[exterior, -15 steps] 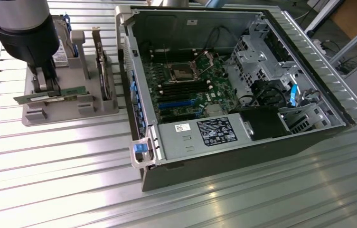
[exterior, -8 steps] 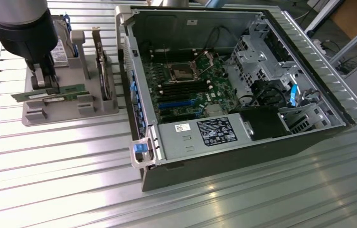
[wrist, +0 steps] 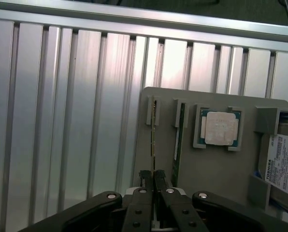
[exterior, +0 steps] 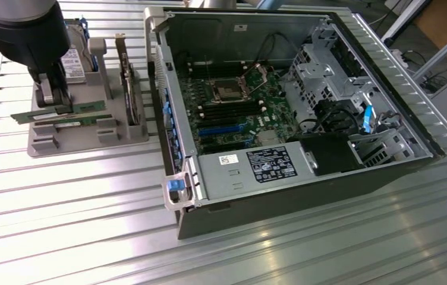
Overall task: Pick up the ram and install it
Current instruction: 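Pick up the ram and move it above insertion slot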
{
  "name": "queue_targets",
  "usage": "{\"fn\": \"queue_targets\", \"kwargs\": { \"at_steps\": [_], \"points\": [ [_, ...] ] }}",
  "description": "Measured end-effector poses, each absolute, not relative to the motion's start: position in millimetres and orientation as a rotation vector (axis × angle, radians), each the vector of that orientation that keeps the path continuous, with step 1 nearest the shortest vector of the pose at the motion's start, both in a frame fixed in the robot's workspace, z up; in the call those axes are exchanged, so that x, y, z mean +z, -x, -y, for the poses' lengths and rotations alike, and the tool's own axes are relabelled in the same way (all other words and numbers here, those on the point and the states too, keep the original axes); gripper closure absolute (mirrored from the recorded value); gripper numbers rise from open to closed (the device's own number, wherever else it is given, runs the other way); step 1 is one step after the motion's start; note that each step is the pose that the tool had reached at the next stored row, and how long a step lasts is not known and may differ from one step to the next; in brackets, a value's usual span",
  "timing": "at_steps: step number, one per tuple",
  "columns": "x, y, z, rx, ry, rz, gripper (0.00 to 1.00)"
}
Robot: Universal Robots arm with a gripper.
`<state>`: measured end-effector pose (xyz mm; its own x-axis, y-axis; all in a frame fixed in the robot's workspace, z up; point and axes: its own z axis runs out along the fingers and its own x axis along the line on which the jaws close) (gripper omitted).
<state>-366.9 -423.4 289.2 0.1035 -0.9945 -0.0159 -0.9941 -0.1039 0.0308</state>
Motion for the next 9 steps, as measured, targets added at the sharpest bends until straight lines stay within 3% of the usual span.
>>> {"fn": "queue_targets", "kwargs": {
  "at_steps": [9],
  "points": [
    [300.1,366.9,423.4,-0.051,-2.324,2.095,0.87]
  ]
}}
